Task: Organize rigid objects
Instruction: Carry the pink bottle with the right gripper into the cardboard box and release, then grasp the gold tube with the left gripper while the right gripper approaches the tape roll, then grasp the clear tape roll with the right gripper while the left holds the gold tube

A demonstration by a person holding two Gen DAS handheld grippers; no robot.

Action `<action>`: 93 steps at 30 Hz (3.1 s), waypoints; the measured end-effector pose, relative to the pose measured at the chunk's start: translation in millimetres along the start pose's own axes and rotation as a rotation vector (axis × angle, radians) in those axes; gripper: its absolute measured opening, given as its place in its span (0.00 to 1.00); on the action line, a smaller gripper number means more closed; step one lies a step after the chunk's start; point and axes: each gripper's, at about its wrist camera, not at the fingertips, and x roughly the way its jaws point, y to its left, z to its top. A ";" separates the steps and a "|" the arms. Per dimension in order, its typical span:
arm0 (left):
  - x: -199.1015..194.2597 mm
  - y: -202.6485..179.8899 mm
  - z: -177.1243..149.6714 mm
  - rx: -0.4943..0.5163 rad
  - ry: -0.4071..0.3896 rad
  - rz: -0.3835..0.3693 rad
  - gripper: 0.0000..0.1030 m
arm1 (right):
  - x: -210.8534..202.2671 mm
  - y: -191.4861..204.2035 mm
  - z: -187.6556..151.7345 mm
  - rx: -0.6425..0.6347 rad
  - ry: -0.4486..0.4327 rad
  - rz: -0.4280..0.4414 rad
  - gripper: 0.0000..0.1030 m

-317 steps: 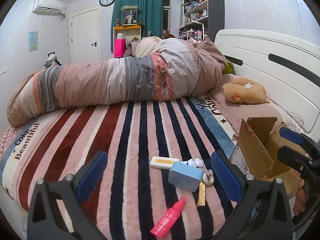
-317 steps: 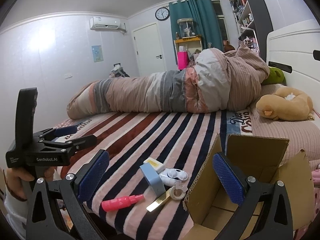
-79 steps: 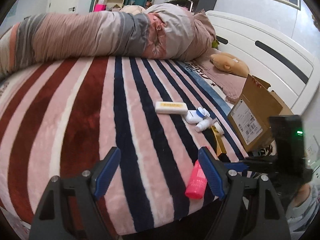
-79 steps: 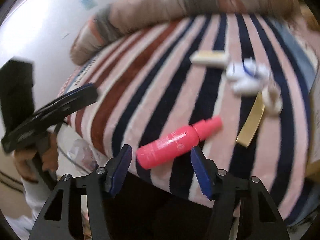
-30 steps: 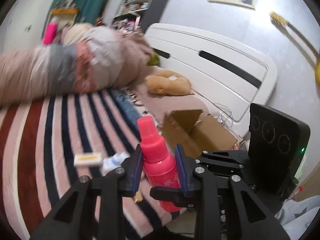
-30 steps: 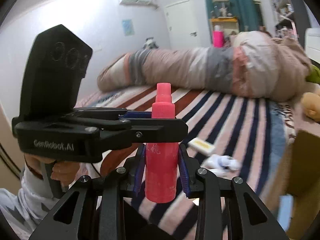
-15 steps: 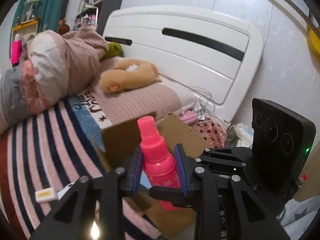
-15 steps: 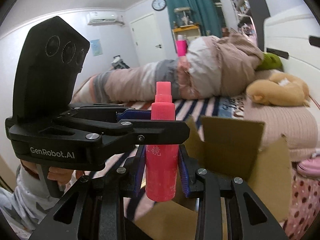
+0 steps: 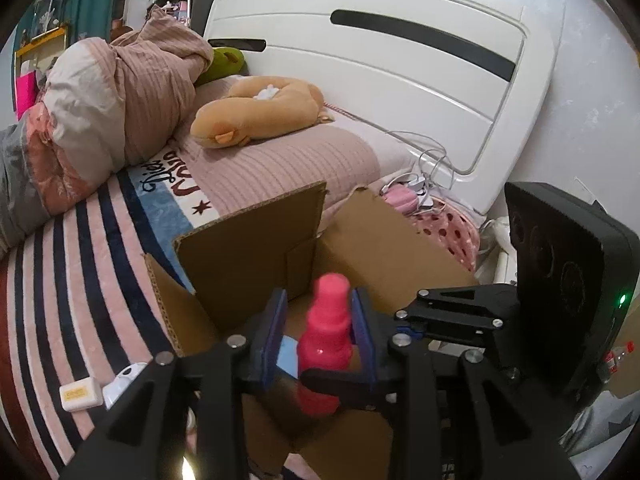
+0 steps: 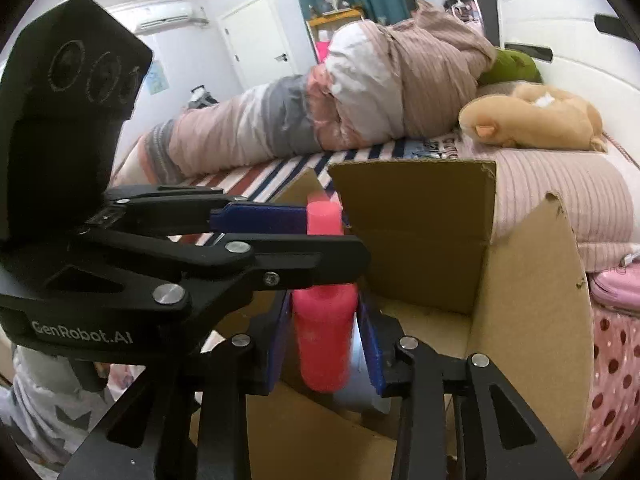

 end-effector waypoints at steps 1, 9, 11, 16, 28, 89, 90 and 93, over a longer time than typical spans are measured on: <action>0.2 1.3 0.1 -0.003 -0.002 0.001 0.35 | 0.3 -1.2 -0.3 0.006 0.004 0.003 0.29; -26.1 8.6 1.5 -0.020 -0.068 0.013 0.63 | -3.5 5.7 2.2 -0.019 0.005 -0.039 0.30; -38.7 11.5 0.4 -0.020 -0.088 0.022 0.65 | -5.5 10.4 4.2 -0.029 0.001 -0.047 0.31; -75.4 25.2 -7.5 -0.040 -0.138 0.051 0.69 | -13.5 30.9 10.4 -0.057 -0.023 -0.052 0.36; -168.7 104.4 -73.2 -0.154 -0.226 0.212 0.73 | 4.4 132.0 26.6 -0.204 -0.039 -0.013 0.43; -34.7 199.6 -225.5 -0.495 0.038 0.430 0.27 | 211.1 100.2 -40.0 -0.071 0.232 -0.344 0.36; -35.8 200.6 -226.2 -0.497 0.035 0.436 0.23 | 208.9 103.1 -42.2 -0.080 0.226 -0.344 0.36; -40.2 201.6 -228.0 -0.481 0.038 0.441 0.15 | 205.7 107.2 -47.7 -0.114 0.212 -0.342 0.35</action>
